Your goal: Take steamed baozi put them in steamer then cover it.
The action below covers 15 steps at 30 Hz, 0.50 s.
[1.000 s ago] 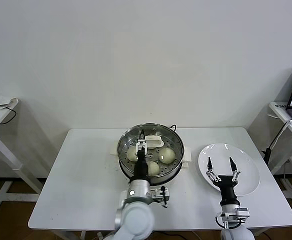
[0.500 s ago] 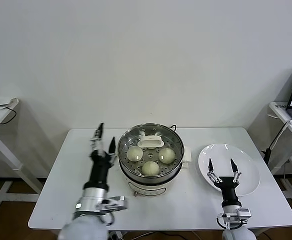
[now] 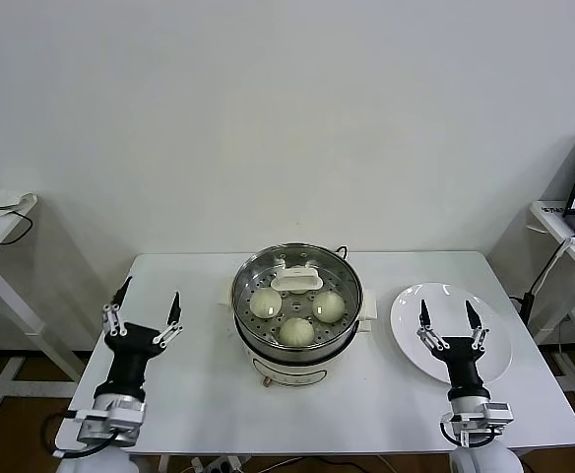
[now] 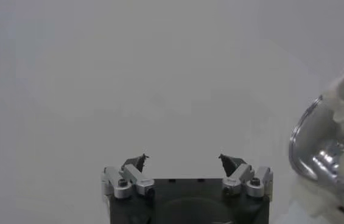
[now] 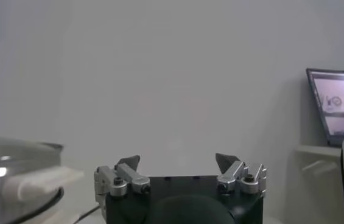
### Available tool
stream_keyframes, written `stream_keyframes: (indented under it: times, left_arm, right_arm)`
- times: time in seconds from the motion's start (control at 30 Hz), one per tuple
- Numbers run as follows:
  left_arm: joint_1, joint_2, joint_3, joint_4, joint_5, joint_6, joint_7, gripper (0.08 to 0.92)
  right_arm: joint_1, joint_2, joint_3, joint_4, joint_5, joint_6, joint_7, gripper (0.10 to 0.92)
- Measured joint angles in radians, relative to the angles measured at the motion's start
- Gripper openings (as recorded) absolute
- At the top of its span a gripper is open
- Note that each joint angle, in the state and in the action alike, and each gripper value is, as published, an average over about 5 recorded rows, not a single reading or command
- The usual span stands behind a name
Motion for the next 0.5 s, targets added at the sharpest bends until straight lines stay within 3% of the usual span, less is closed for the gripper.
stream_keyframes:
  times: [0.5]
  left_arm:
    - [0.078, -0.046, -0.066, 0.065, -0.217, -0.159, 0.006, 0.823]
  right_arm:
    - [-0.018, 0.006, 0.009, 0.071, 0.01, -0.035, 0.0, 0.823]
